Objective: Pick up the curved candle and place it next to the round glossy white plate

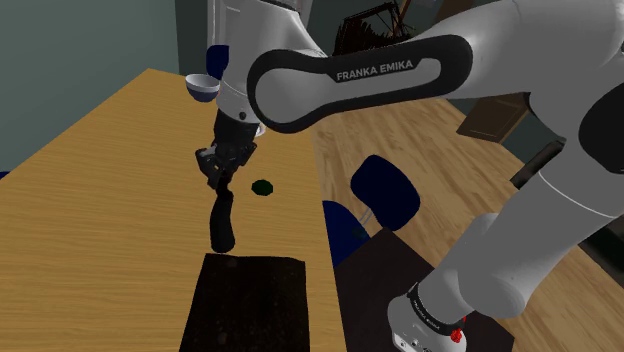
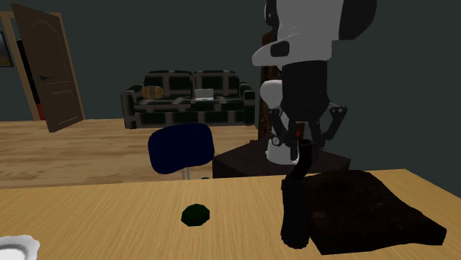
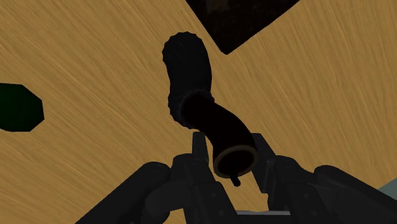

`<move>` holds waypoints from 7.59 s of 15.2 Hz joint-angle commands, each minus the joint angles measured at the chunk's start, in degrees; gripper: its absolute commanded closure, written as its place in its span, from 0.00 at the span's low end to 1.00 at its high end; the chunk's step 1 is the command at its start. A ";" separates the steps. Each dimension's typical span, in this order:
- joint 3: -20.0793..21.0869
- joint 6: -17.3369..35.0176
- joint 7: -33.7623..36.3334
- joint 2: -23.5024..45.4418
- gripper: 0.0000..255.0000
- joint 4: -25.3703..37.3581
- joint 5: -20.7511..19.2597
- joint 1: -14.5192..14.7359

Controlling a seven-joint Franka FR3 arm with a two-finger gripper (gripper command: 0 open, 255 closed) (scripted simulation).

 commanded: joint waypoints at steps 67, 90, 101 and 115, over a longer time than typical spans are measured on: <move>-5.71 -36.43 -9.79 6.09 1.00 40.90 -1.10 -7.78; -13.71 -31.56 -31.59 30.14 1.00 56.84 -1.62 -19.82; -14.68 -29.68 -35.62 39.92 1.00 64.10 -1.97 -22.06; -14.69 -22.54 -36.52 38.60 1.00 55.58 -1.69 -22.43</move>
